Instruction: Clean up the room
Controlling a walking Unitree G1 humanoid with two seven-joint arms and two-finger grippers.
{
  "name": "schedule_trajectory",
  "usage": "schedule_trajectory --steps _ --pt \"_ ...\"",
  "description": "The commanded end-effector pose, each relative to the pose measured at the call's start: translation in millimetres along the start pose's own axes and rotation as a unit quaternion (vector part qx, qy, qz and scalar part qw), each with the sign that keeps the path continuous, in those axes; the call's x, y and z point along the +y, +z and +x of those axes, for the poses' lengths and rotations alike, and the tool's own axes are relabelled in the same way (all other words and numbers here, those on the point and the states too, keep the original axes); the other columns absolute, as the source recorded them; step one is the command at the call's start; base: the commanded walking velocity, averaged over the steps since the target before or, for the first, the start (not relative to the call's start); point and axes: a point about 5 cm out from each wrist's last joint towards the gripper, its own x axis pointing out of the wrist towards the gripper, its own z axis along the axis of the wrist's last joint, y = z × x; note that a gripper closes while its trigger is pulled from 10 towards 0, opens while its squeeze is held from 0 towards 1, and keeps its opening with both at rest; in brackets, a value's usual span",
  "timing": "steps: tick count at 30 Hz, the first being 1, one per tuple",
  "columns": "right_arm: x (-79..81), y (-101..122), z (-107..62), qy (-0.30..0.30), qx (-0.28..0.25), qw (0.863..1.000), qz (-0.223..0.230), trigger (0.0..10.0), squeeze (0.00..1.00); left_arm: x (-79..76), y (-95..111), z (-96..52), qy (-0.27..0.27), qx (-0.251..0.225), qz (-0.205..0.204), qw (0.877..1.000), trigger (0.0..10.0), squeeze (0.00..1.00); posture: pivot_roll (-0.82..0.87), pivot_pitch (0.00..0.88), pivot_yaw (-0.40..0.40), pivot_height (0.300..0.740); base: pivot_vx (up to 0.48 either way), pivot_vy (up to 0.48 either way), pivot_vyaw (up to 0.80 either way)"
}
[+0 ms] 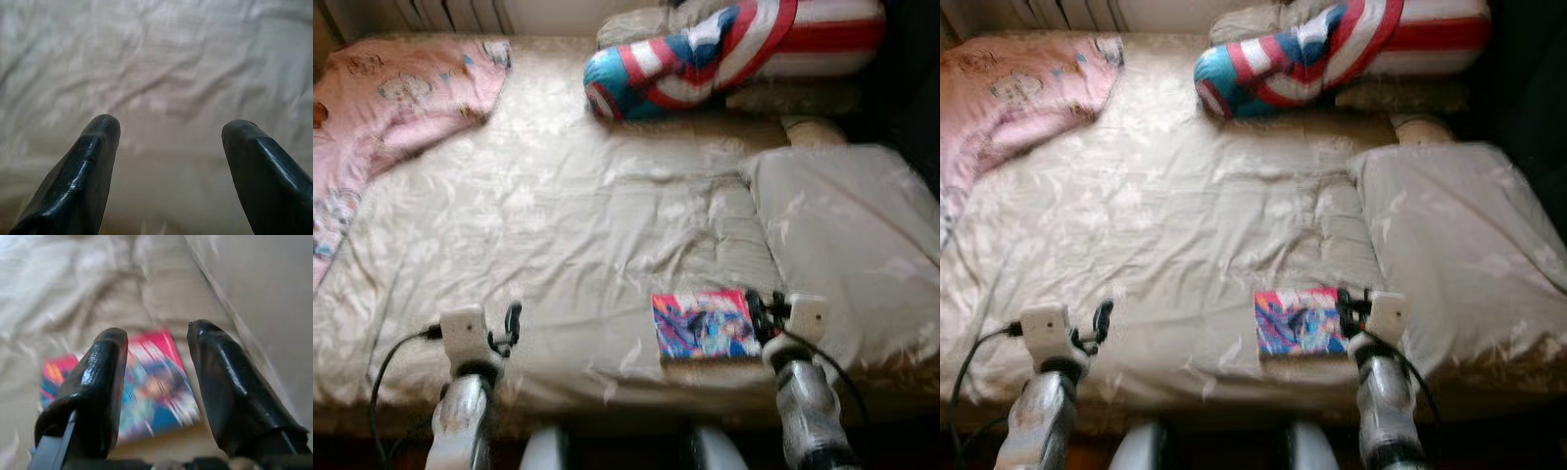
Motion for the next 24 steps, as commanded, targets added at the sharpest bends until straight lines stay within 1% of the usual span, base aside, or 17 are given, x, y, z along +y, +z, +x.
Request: schedule_trajectory --steps 1,3,4,5,6,7,8,9,10,11,12,13,14,16,17,19,24 --pt "-9.5 -10 -5.6 -0.02 0.025 0.999 0.003 10.0 0.0 7.7 -12 -3.5 0.005 0.023 0.011 1.0 10.0 0.0 -0.05 0.09 -0.026 0.729 0.0 0.0 0.0" --pt "-14.5 -22 -11.5 -0.027 0.057 0.998 0.004 10.0 0.0 9.0 -23 -5.4 0.004 0.043 0.017 0.999 10.0 0.0 -0.06 0.082 -0.02 0.739 0.0 0.0 0.0" --pt "-17.6 -35 -18.4 -0.03 0.091 0.995 -0.001 10.0 0.0 9.1 -33 -7.7 0.004 0.066 0.023 0.998 10.0 0.0 -0.06 0.076 -0.018 0.74 0.0 0.0 0.0" --pt "-18.8 -40 -21.5 -0.033 0.105 0.994 -0.003 10.0 0.0 9.1 -37 -8.7 0.004 0.076 0.026 0.997 10.0 0.0 -0.06 0.076 -0.018 0.74 0.0 0.0 0.0" --pt "-19.0 -41 -22.0 -0.035 0.108 0.994 -0.004 10.0 0.0 9.0 -39 -8.7 0.004 0.079 0.027 0.997 10.0 0.0 -0.06 0.068 -0.017 0.74 0.0 0.0 0.0" --pt "-20.0 -50 -27.2 -0.035 0.134 0.99 -0.01 10.0 0.0 8.7 -46 -10.4 0.005 0.097 0.027 0.995 10.0 0.0 -0.06 0.066 -0.017 0.74 0.0 0.0 0.0" --pt "-21.1 -59 -33.1 -0.036 0.162 0.986 -0.016 10.0 0.0 7.9 -53 -12.4 0.005 0.117 0.028 0.993 10.0 0.0 -0.06 0.058 -0.015 0.74 0.0 0.0 0.0" --pt "-23.1 -76 -44.9 -0.043 0.21 0.977 -0.016 10.0 0.0 6.3 -68 -17.7 0.005 0.156 0.028 0.987 10.0 0.0 -0.05 0.049 -0.013 0.74 0.0 0.0 0.0" --pt "-23.7 -83 -50.3 -0.047 0.226 0.973 -0.005 10.0 0.0 5.3 -76 -21.6 0.005 0.179 0.03 0.983 10.0 0.0 -0.05 0.046 -0.012 0.74 0.0 0.0 0.0" --pt "-24.6 -91 -57.6 -0.051 0.247 0.968 0.001 10.0 0.0 3.4 -87 -28.4 0.001 0.213 0.038 0.976 10.0 0.0 -0.04 0.04 -0.01 0.74 0.0 0.0 0.0" --pt "-25.0 -94 -60.0 -0.052 0.255 0.966 -0.003 10.0 0.0 2.6 -91 -31.0 -0.001 0.225 0.043 0.973 10.0 0.0 -0.04 0.04 -0.01 0.74 0.0 0.0 0.0" --pt "-24.8 -98 -63.7 -0.052 0.267 0.962 -0.015 10.0 0.0 1.9 -99 -37.1 -0.007 0.25 0.055 0.967 10.0 0.0 -0.04 0.031 0.0 0.74 0.0 0.0 0.0" --pt "-24.8 -98 -63.7 -0.052 0.267 0.962 -0.015 10.0 0.0 1.9 -99 -37.1 -0.007 0.25 0.055 0.967 10.0 0.0 -0.04 0.031 0.0 0.74 0.0 0.0 0.0" --pt "-24.2 -104 -68.8 -0.056 0.28 0.958 -0.016 10.0 0.0 2.0 -106 -43.1 -0.016 0.269 0.067 0.961 10.0 0.0 -0.06 0.025 0.009 0.74 0.0 0.0 0.0" --pt "-24.7 -108 -72.9 -0.066 0.288 0.955 -0.009 10.0 0.0 4.1 -111 -48.2 -0.016 0.282 0.074 0.956 10.0 0.0 -0.06 0.02 0.012 0.74 0.0 0.0 0.0" --pt "-24.9 -110 -75.1 -0.071 0.292 0.954 -0.006 10.0 0.0 8.2 -114 -52.2 -0.008 0.29 0.072 0.954 10.0 0.0 -0.06 0.017 0.013 0.74 0.0 0.0 0.0" --pt "-22.3 -114 -79.1 -0.047 0.311 0.948 -0.036 10.0 0.0 20.2 -120 -60.3 0.015 0.308 0.065 0.949 10.0 0.0 -0.05 0.012 0.013 0.74 0.0 0.0 0.0"
